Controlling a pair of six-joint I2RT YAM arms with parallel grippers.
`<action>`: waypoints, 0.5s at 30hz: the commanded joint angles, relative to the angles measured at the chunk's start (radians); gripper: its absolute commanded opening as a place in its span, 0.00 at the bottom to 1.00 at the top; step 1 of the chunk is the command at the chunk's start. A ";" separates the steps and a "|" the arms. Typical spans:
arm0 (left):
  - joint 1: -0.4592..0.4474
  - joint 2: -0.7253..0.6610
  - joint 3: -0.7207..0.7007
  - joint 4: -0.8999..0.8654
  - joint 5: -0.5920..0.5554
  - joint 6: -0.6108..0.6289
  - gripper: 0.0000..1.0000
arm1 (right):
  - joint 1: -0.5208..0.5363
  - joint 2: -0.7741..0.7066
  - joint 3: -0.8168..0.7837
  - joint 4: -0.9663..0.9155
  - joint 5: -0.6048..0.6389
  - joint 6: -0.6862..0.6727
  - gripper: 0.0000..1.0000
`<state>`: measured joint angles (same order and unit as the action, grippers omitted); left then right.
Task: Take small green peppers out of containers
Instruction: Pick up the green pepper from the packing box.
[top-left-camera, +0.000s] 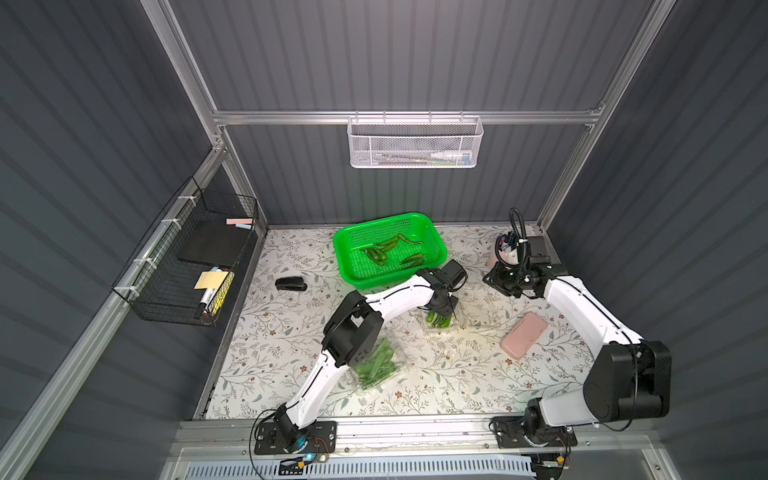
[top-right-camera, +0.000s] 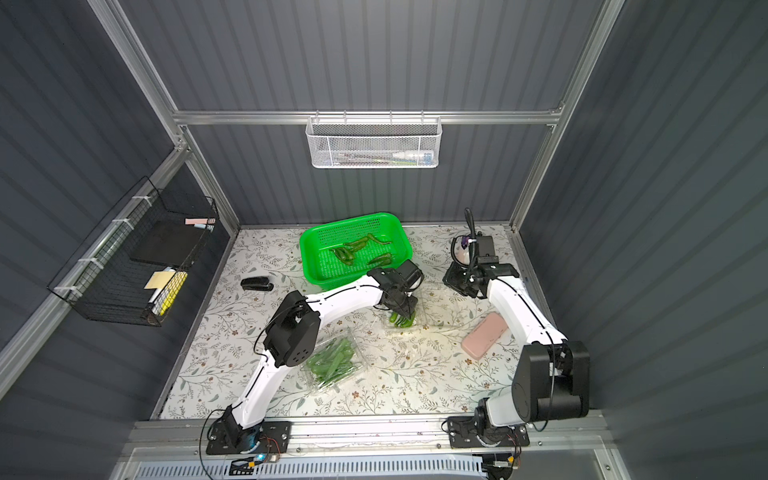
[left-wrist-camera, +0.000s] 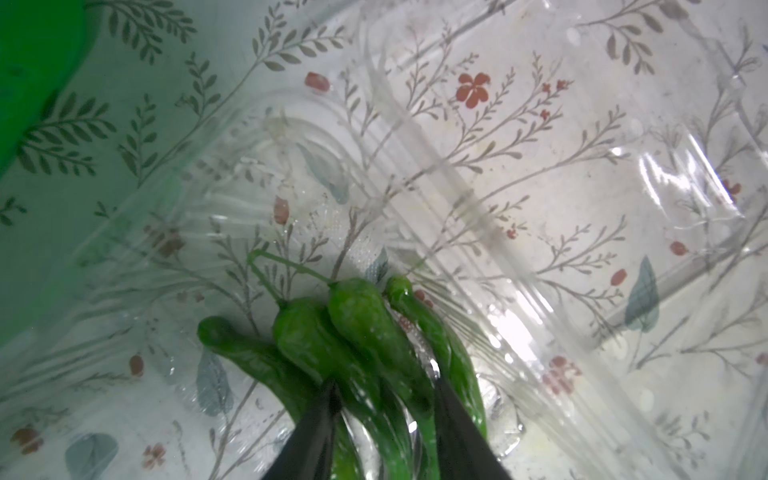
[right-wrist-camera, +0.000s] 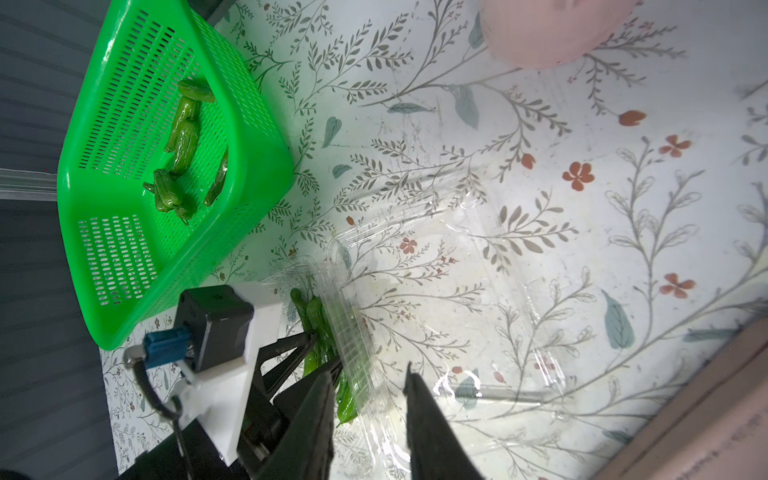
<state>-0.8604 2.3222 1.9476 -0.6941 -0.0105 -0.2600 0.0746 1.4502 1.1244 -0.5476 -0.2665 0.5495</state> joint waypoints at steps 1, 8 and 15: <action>0.005 0.040 -0.011 -0.039 0.028 -0.005 0.41 | -0.001 0.014 0.020 -0.011 -0.010 -0.007 0.32; 0.004 0.073 0.008 -0.064 0.013 -0.008 0.53 | -0.001 0.009 0.018 -0.013 -0.009 -0.008 0.32; 0.004 0.064 0.010 -0.084 -0.012 -0.013 0.53 | -0.001 0.009 0.017 -0.011 -0.013 -0.006 0.32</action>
<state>-0.8604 2.3333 1.9625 -0.6956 -0.0109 -0.2619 0.0746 1.4502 1.1244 -0.5476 -0.2665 0.5491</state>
